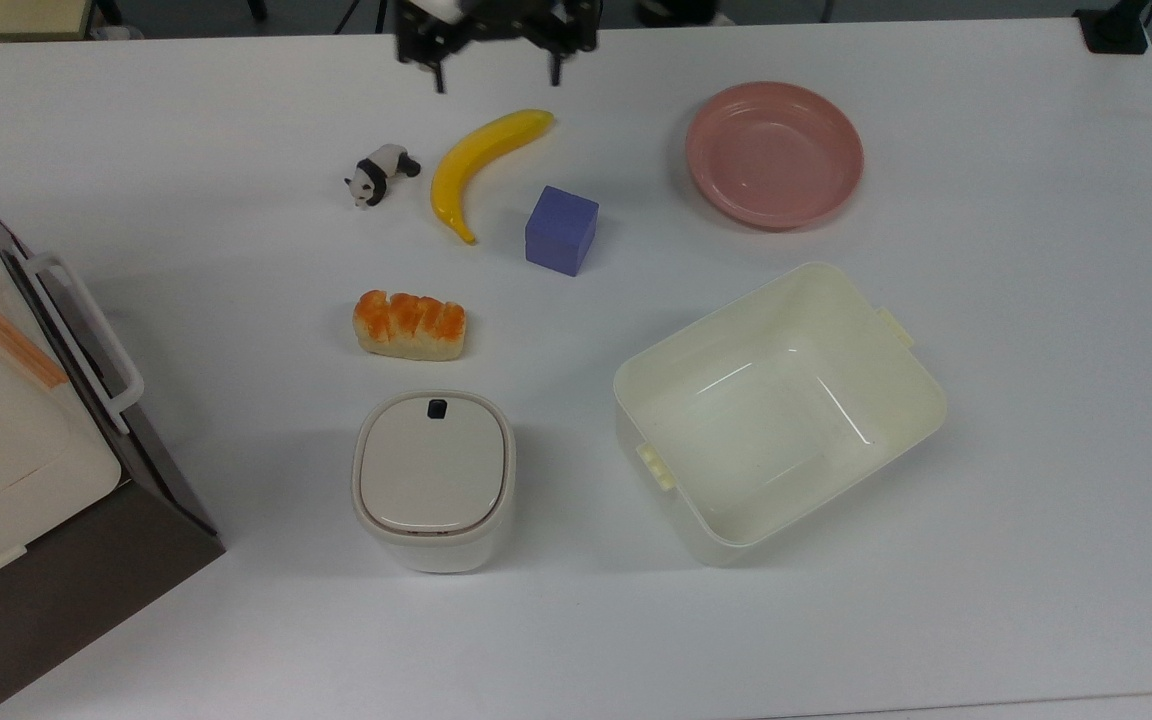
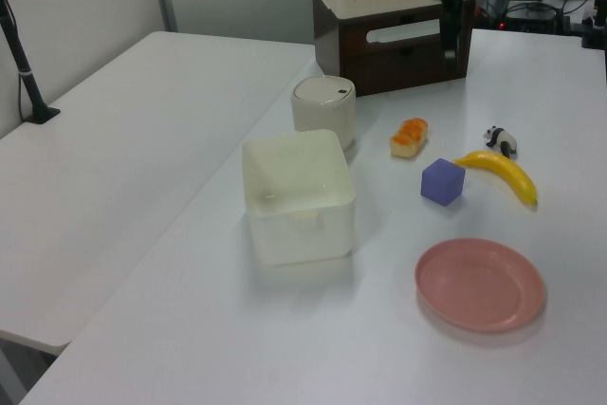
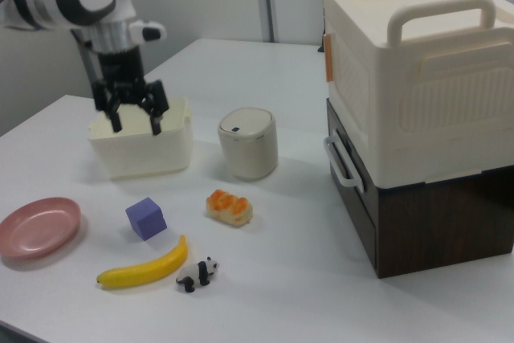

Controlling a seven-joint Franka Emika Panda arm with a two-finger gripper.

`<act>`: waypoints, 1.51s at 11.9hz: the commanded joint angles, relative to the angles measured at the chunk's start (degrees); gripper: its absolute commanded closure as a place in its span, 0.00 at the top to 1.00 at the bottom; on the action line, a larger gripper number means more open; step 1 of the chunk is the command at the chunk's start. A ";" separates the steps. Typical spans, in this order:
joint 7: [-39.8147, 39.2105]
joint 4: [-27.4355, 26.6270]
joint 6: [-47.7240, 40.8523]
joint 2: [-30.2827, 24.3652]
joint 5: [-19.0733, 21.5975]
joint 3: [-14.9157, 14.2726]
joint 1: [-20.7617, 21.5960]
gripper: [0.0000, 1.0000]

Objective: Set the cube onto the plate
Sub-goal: 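Move the gripper over the purple cube and lower to grasp it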

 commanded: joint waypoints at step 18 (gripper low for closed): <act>32.29 -18.04 23.15 7.50 3.25 -0.43 4.87 1.00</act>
